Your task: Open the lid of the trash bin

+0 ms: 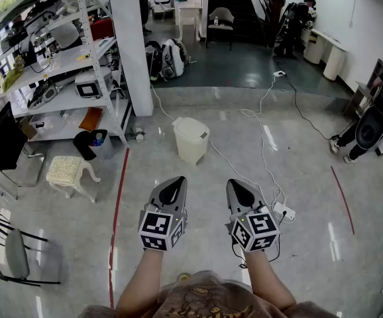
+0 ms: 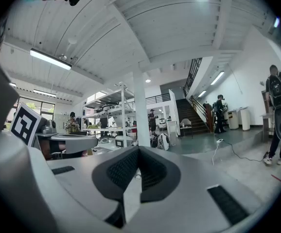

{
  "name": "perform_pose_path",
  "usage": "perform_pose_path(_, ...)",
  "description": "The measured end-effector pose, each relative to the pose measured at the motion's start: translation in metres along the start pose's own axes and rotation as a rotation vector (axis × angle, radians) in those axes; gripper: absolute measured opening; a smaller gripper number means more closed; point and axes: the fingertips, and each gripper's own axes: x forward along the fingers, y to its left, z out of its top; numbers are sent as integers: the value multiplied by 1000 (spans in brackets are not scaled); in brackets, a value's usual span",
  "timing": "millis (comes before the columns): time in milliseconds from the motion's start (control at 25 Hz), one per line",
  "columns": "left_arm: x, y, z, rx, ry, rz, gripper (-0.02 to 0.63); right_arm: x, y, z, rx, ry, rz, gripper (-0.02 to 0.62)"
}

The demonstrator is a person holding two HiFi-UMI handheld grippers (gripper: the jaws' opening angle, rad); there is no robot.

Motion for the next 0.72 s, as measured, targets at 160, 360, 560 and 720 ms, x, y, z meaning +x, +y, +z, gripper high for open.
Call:
perform_pose_path(160, -3, 2, 0, 0, -5, -1, 6, 0, 2, -3, 7, 2, -2, 26)
perform_pose_path(360, -12, 8, 1, 11, -3, 0, 6, -3, 8, -2, 18, -9, 0, 28)
perform_pose_path(560, -24, 20, 2, 28, -4, -13, 6, -4, 25, -1, 38, -25, 8, 28)
perform_pose_path(720, -31, 28, -2, 20, -19, -23, 6, -7, 34, -2, 35, -43, -3, 28)
